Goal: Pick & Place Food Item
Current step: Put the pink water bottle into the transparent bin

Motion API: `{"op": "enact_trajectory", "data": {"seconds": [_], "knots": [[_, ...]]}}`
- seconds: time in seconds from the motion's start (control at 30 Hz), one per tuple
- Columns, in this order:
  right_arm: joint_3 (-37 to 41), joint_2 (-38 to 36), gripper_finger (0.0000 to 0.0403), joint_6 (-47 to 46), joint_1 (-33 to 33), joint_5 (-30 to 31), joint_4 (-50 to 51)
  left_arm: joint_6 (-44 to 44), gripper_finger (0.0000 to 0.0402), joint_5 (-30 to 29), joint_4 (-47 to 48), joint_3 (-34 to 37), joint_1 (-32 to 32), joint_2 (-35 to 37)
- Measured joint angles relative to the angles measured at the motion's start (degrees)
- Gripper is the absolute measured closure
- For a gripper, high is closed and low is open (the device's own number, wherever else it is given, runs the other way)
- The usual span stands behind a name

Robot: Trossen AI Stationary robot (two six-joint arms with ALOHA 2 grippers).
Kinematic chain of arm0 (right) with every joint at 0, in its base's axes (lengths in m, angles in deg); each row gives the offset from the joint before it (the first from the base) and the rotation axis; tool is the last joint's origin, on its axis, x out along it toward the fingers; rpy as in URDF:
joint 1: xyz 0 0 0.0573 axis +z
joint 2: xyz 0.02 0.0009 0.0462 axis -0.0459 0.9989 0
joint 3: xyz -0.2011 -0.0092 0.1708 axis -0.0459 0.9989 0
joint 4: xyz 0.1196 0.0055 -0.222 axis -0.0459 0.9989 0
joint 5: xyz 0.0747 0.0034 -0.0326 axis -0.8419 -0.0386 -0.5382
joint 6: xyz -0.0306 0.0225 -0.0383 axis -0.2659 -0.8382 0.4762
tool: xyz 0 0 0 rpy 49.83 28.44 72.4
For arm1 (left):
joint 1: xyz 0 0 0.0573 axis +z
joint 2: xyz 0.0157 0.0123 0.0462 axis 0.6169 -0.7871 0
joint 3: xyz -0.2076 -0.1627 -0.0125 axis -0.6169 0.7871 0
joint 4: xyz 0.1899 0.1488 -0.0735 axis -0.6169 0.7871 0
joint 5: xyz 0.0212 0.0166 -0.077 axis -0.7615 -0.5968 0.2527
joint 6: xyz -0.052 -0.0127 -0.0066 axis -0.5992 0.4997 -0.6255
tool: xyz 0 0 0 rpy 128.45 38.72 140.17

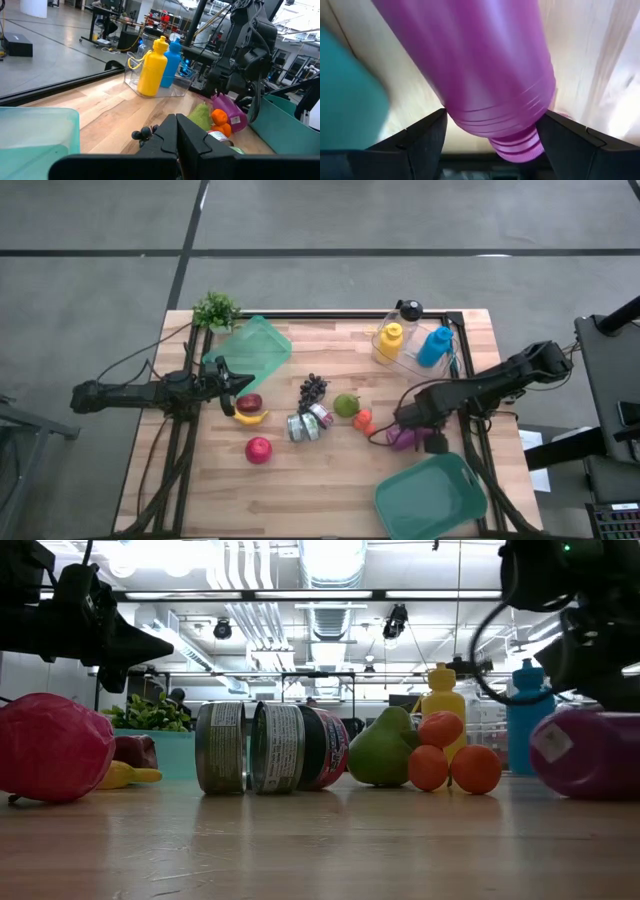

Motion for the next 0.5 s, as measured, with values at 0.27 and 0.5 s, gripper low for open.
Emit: {"op": "enact_trajectory", "data": {"seconds": [0.27, 0.5], "knots": [[-1.0, 0.0, 0.0109, -2.7, -2.5, 0.0, -4.1, 0.0, 0.04, 0.0, 0.0, 0.0, 0.0, 0.0], [-0.7, -0.2, 0.0109, 0.7, -2.5, 0.1, -3.3, 0.0, 0.04, 0.0, 0.0, 0.0, 0.0, 0.0]]}}
